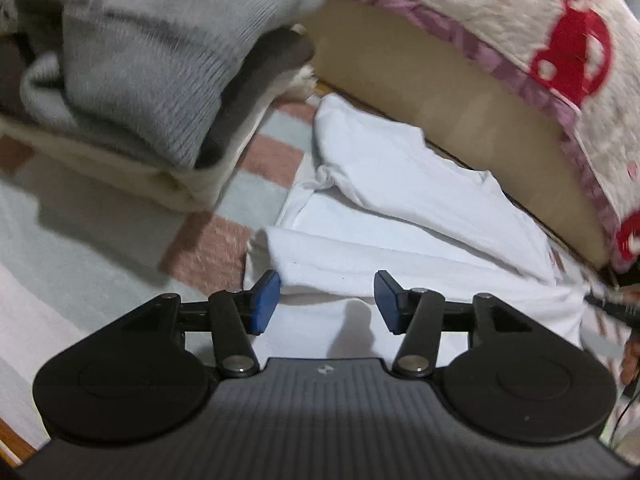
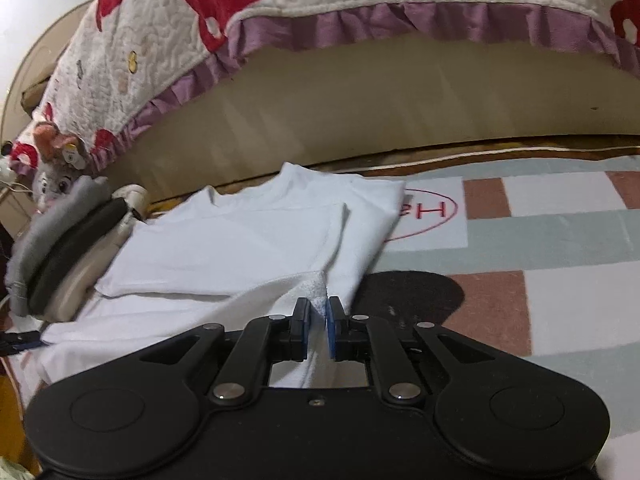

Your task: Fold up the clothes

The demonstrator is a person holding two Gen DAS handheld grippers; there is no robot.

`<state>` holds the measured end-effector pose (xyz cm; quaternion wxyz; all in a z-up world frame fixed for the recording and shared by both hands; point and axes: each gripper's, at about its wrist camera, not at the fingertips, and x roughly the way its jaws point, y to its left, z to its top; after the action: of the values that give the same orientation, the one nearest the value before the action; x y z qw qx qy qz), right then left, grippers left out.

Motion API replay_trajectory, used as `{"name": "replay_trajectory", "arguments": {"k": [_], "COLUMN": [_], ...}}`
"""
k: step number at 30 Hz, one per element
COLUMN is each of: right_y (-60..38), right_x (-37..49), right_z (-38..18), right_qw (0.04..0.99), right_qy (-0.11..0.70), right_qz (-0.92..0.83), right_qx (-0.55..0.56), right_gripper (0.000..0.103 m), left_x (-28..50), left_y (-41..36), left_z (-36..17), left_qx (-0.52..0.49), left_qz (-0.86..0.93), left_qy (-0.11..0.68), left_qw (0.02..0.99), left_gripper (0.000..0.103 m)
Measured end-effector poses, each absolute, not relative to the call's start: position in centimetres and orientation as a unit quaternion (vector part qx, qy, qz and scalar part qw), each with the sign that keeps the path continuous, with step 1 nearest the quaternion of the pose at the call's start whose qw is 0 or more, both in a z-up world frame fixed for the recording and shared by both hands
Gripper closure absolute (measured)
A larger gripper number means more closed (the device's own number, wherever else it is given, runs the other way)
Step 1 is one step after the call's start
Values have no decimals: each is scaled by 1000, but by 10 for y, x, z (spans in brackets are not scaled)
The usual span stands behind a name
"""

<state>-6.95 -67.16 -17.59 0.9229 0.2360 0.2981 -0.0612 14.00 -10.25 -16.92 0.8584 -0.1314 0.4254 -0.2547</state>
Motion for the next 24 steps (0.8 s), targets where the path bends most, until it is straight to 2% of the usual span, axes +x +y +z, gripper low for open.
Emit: {"name": "replay_trajectory", "arguments": {"k": [3,4,5,6,8,9,10,17,18,19,24], "right_y": [-671,-671,-670,-670,-669,-668,-666,-676,-674,-672,-648], "right_x": [-69,-69,-70,-70,-70,-70,-70,-58,-58,-57,-78], "right_z": [-178,-179,-180,-181,-183,-184,-186,-214,-212,-210,-157], "right_qw": [924,924,925,925,926,927,930,920,924,928,958], "right_qy": [299,300,300,300,301,301,299,306,296,287,229], "right_qz": [-58,-57,-56,-56,-54,-54,-54,-35,-20,-5,1], "right_qx": [232,229,227,224,220,215,207,243,240,238,175], "right_gripper": [91,90,90,87,82,68,58,56,70,94,94], "left_x": [159,166,173,176,180,177,173,145,140,134,99], "left_y": [-103,-102,-101,-102,-104,-109,-114,-126,-128,-130,-125], "left_z": [-179,-184,-190,-192,-196,-192,-187,-157,-150,-143,-95], "left_qx": [-182,-202,-222,-220,-214,-190,-171,-128,-120,-111,-80], "left_qz": [-243,-244,-246,-249,-254,-259,-261,-254,-256,-256,-257], "left_qy": [444,454,473,481,495,485,477,399,386,373,300], "left_qw": [843,833,817,811,803,813,822,872,878,885,915], "left_gripper": [52,58,71,102,101,101,101,101,101,101,102]}}
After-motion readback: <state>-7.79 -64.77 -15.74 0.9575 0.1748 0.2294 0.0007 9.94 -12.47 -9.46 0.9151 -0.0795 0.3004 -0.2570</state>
